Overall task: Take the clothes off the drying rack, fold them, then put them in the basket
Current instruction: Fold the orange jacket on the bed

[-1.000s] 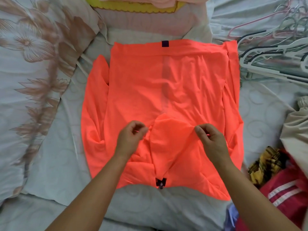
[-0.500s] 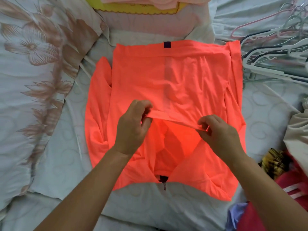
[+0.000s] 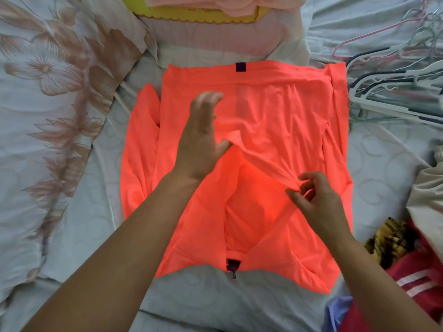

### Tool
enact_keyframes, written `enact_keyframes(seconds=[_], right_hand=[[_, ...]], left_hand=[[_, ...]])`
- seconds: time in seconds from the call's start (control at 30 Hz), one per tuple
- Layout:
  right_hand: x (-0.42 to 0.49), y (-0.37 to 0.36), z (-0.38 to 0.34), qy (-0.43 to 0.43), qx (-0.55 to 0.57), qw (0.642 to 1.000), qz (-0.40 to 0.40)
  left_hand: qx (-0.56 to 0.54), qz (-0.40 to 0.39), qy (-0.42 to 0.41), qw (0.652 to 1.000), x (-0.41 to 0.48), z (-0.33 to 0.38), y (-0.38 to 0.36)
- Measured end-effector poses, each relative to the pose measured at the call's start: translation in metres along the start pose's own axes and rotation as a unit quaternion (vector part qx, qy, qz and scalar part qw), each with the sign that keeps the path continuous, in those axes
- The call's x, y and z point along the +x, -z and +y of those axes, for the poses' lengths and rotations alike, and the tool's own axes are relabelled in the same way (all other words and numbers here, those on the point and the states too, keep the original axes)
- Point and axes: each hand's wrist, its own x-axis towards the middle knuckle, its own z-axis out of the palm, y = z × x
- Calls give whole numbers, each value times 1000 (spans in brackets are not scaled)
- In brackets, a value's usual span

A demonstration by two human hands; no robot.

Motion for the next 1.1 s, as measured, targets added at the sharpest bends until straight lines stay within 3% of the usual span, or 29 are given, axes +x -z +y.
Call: enact_keyframes(seconds=[0.07, 0.17, 0.27, 0.4, 0.53, 0.6, 0.73, 0.8, 0.87, 0.93, 0.97, 1.03, 1.1], right_hand=[[-1, -4, 10, -21, -25, 998, -45], [-1, -10, 25, -59, -49, 993, -85], [3, -21, 30, -59, -65, 993, -76], [25, -43, 14, -15, -87, 996, -26], [48, -66, -3, 15, -223, 971, -84], [57, -66, 0, 10, -227, 970, -93], [62, -40, 10, 39, -67, 997, -12], [56, -23, 6, 51, 5, 998, 41], [44, -9, 6, 68, 32, 995, 62], [30, -5, 13, 90, 2, 996, 27], [24, -7, 17, 94, -24, 995, -4], [17, -15, 26, 74, -65, 994, -43], [22, -26, 24, 39, -70, 996, -29]], left_hand=[[-11, -4, 125, 992, -34, -24, -5], [-38, -37, 303, 951, -86, -48, -19], [20, -114, 313, 943, -108, -54, -35], [70, -76, 320, 942, -81, -49, -56], [117, -88, 350, 925, -48, -51, -75], [116, -76, 334, 933, -41, -53, -74], [-21, 33, 297, 954, -39, -62, -46], [-64, 64, 239, 967, -43, -61, -22], [-22, 74, 142, 987, -53, -60, -1], [49, 17, 36, 998, -72, -65, 9], [45, -47, 7, 998, -83, -68, 11], [-8, -202, 29, 979, -102, -70, 10], [-2, -238, 62, 969, -108, -75, 4]])
